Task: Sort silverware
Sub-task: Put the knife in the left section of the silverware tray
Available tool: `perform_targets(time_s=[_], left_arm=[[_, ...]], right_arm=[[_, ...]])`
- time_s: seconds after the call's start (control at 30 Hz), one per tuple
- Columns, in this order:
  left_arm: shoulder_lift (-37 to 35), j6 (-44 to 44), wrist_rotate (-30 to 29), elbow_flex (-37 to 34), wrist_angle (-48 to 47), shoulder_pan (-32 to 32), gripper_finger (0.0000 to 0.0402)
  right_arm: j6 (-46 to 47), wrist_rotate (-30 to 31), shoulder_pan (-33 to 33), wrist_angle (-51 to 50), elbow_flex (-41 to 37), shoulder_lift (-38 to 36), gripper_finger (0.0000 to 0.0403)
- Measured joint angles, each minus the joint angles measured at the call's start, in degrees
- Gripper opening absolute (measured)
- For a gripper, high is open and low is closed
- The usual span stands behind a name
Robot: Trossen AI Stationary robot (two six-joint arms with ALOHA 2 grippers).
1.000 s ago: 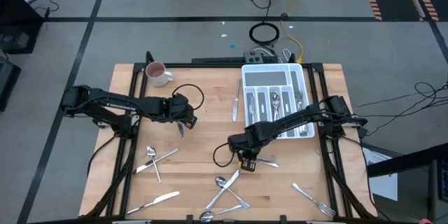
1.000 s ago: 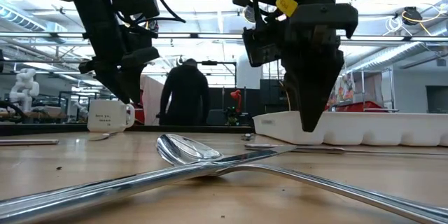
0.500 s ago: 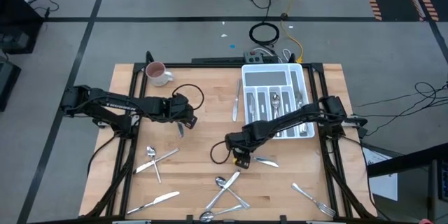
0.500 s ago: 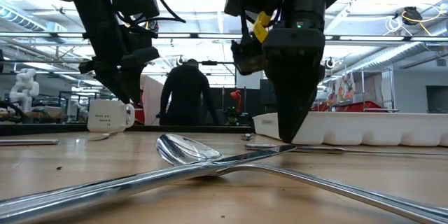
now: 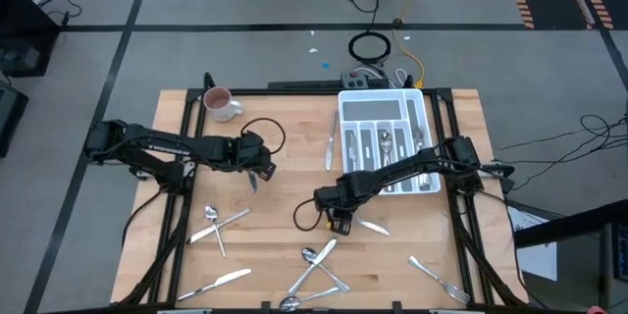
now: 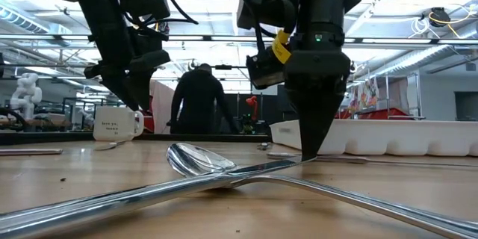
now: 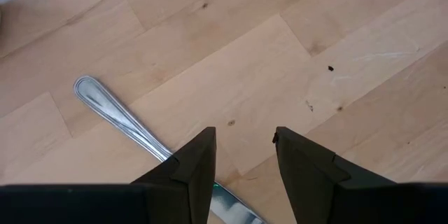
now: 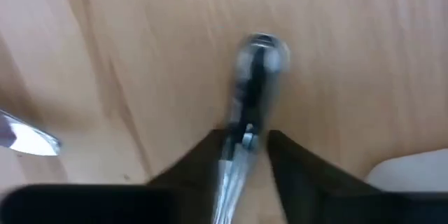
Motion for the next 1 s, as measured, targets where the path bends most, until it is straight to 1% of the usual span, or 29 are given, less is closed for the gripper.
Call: perform_targets(time_s=[0.07, 0.1, 0.13, 0.47, 0.67, 0.83, 1.0], left_arm=[[0.0, 0.0, 0.0, 0.0, 0.0, 0.0, 0.0155], [0.0, 0.0, 0.0, 0.0, 0.0, 0.0, 0.0155], [0.0, 0.0, 0.0, 0.0, 0.0, 0.0, 0.0155], [0.0, 0.0, 0.0, 0.0, 0.0, 0.0, 0.0155], [0.0, 0.0, 0.0, 0.0, 0.0, 0.0, 0.0155], [0.0, 0.1, -0.2, 0.0, 0.0, 0.0, 0.0155], [0.0, 0.4, -0.3, 0.0, 0.0, 0.0, 0.0155]], right_arm=[[-1.2, 0.5, 0.0, 0.0, 0.0, 0.0, 0.0036], [-1.2, 0.7, 0.1, 0.0, 0.0, -0.1, 0.0022], [-1.1, 0.6, 0.0, 0.1, -0.1, -0.2, 0.0018], [0.1, -0.4, 0.0, 0.7, -0.6, -1.9, 0.0003], [2.0, -0.4, 0.0, 0.5, -0.8, -4.6, 0.0001], [4.0, -2.3, 0.1, -0.2, -0.9, -6.5, 0.0004], [4.7, -1.5, 0.1, -0.9, -1.0, -8.2, 0.0004]])
